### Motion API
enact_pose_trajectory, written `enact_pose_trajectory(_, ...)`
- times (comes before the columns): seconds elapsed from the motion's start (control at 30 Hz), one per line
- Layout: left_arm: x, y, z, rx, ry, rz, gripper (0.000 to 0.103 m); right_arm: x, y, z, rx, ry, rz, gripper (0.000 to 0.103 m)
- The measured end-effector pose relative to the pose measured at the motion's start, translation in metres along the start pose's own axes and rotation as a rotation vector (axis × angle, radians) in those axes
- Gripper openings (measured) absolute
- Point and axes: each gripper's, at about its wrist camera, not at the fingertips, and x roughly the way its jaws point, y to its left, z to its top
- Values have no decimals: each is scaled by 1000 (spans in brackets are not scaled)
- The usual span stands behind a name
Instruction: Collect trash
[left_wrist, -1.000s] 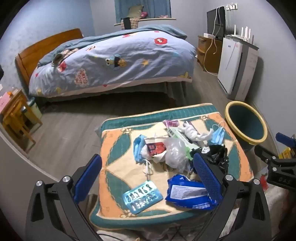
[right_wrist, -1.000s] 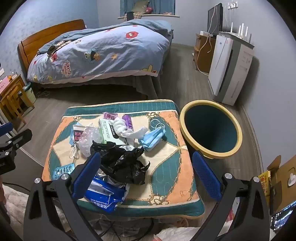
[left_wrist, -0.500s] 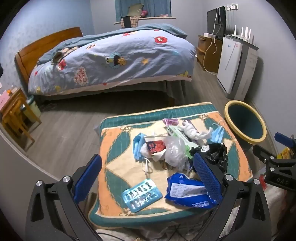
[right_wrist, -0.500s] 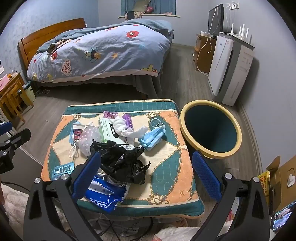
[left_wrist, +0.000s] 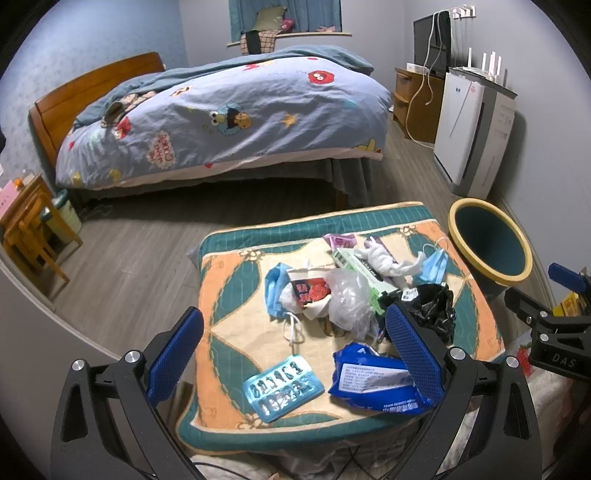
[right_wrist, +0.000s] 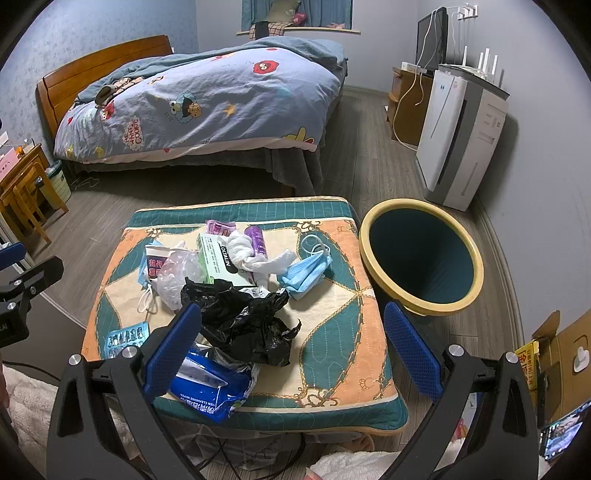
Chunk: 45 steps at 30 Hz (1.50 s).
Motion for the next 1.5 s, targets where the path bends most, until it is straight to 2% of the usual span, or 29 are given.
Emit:
enact_pose_trajectory(0.43, -10, 10, -7, 0, -1, 2, 98, 0, -1, 0, 0, 1, 1, 98)
enact_pose_trajectory(0.5, 0, 0, 1, 0, 3, 1, 98, 0, 0, 0, 0, 2, 0, 98)
enact_pose_trajectory(1.13, 1, 0, 1, 1, 8, 1, 98, 0, 2, -2, -4, 7, -1, 98)
enact_pose_trajectory(1.5, 5, 2, -14, 4, 17, 11, 98, 4, 2, -4, -1, 13, 9, 98)
